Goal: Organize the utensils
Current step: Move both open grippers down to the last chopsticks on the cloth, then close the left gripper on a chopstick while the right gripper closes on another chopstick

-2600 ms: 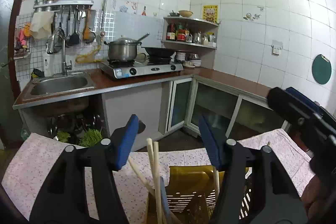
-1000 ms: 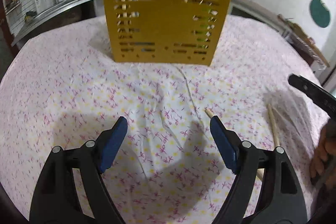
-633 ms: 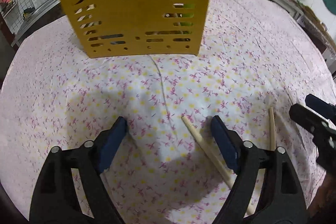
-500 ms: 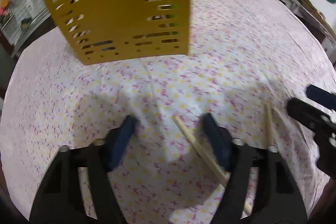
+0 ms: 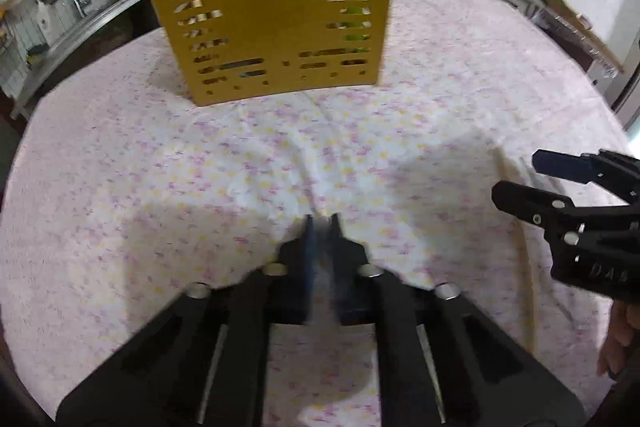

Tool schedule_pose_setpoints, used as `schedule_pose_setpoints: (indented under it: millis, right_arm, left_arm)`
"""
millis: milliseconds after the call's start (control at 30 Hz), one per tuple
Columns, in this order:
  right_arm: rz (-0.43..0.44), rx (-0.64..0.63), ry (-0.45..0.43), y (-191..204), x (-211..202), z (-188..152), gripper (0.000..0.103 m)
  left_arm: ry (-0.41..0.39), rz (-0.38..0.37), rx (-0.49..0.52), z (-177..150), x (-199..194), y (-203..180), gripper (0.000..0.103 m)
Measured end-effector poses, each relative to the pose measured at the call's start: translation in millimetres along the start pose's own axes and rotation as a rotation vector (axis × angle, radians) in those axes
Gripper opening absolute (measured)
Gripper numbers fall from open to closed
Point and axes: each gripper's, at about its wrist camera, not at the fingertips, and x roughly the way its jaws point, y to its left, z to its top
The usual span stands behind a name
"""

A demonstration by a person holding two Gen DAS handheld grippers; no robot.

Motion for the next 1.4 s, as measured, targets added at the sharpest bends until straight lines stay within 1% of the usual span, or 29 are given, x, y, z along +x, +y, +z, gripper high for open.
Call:
schedule_pose_setpoints:
  millis: [33, 133, 200, 233, 267, 300, 367, 400, 433, 500, 533, 567, 600, 633, 667, 700, 767, 833, 900, 1033, 1167, 1233, 1267, 1300, 1333, 1367, 1400]
  right_arm:
    - [-0.006, -0.013, 0.017, 3.1, 5.1, 1.3, 0.059]
    - [-0.034, -0.048, 0.015, 6.9, 7.9, 2.0, 0.054]
    - [-0.041, -0.059, 0.018, 4.5, 7.1, 2.9, 0.043]
    - [-0.043, -0.065, 0.019, 3.5, 6.7, 2.7, 0.040]
    - [-0.042, -0.076, 0.023, 1.3, 5.8, 2.4, 0.034]
    - [-0.039, -0.084, 0.027, -2.1, 5.0, 2.1, 0.026]
    - [-0.037, -0.098, 0.038, -8.6, 3.3, 1.4, 0.016]
    - [-0.030, -0.099, 0.043, -10.6, 4.0, 2.2, 0.015]
    - [-0.015, -0.097, 0.051, -13.4, 3.3, 2.6, 0.014]
    - [0.000, -0.095, 0.057, -19.1, 0.8, 4.5, 0.006]
    - [-0.003, -0.091, 0.047, -23.8, -2.4, 6.9, 0.006]
    - [-0.022, -0.093, 0.034, -28.8, -5.8, 9.8, 0.006]
    - [-0.036, -0.094, 0.026, -32.9, -8.9, 12.0, 0.006]
    - [-0.040, -0.092, 0.028, -38.2, -10.8, 14.9, 0.006]
    - [-0.040, -0.094, 0.031, -40.6, -12.3, 15.8, 0.006]
    - [-0.046, -0.102, 0.037, -42.8, -12.4, 17.4, 0.006]
    - [-0.062, -0.117, 0.049, -47.2, -10.8, 19.7, 0.006]
    - [-0.065, -0.126, 0.061, -47.9, -8.5, 20.1, 0.006]
    - [-0.062, -0.125, 0.073, -49.8, -5.9, 22.6, 0.006]
    - [-0.031, -0.102, 0.108, -58.8, 5.5, 20.5, 0.007]
    - [0.006, -0.066, 0.118, -63.9, 5.5, 22.2, 0.007]
    - [0.021, -0.057, 0.135, -65.4, 6.3, 26.4, 0.009]
    - [0.026, -0.056, 0.142, -65.6, 6.1, 28.8, 0.014]
    - [0.033, -0.058, 0.148, -65.0, 4.0, 31.2, 0.039]
    - [0.041, -0.065, 0.148, -64.6, 2.8, 35.0, 0.057]
    - [0.050, -0.085, 0.147, -62.0, 1.6, 38.4, 0.068]
    - [0.049, -0.105, 0.155, -59.7, 2.5, 40.6, 0.068]
  left_arm:
    - [0.007, -0.013, -0.011, -0.6, 3.7, 4.6, 0.002]
    - [0.004, -0.035, -0.022, 0.1, 6.4, 12.7, 0.002]
    - [0.008, -0.050, -0.038, 2.9, 8.2, 16.2, 0.002]
    - [0.008, -0.054, -0.039, 3.8, 8.4, 16.0, 0.002]
    - [0.008, -0.060, -0.043, 1.1, 5.1, 22.3, 0.002]
    - [0.009, -0.067, -0.048, 0.9, 5.8, 23.6, 0.002]
    - [0.010, -0.081, -0.057, -0.6, 1.6, 30.1, 0.002]
    - [0.013, -0.092, -0.072, -1.1, 0.9, 31.7, 0.003]
    - [0.016, -0.102, -0.086, -2.4, 1.2, 31.9, 0.004]
    - [0.019, -0.129, -0.122, -0.9, -2.5, 36.6, 0.016]
    - [0.019, -0.148, -0.142, 0.7, -5.3, 37.0, 0.026]
    - [0.017, -0.156, -0.152, 2.4, -6.6, 34.8, 0.033]
    - [0.010, -0.157, -0.153, 4.7, -10.3, 32.5, 0.039]
    - [0.005, -0.152, -0.147, 6.9, -13.5, 29.1, 0.042]
    - [0.002, -0.146, -0.139, 8.4, -15.1, 26.0, 0.048]
    - [0.004, -0.141, -0.123, 10.8, -15.1, 20.4, 0.051]
    - [0.040, -0.114, -0.096, 16.2, -6.3, 8.9, 0.051]
    - [0.087, -0.097, -0.093, 16.5, 6.8, 4.1, 0.051]
    - [0.091, -0.054, -0.065, 17.8, 15.0, -2.6, 0.056]
    - [0.111, 0.008, -0.039, 22.4, 20.5, -12.8, 0.058]
    - [0.144, -0.006, -0.049, 28.3, 22.8, -9.8, 0.057]
    - [0.150, -0.001, -0.050, 30.9, 22.7, -10.9, 0.051]
    - [0.154, -0.002, -0.054, 32.6, 22.7, -8.8, 0.046]
    - [0.159, -0.007, -0.061, 32.4, 21.1, -7.4, 0.040]
    - [0.162, -0.011, -0.068, 31.1, 20.0, -9.1, 0.036]
    - [0.164, -0.006, -0.076, 31.5, 18.7, -5.3, 0.021]
    - [0.167, -0.013, -0.082, 31.9, 17.5, -0.9, 0.010]
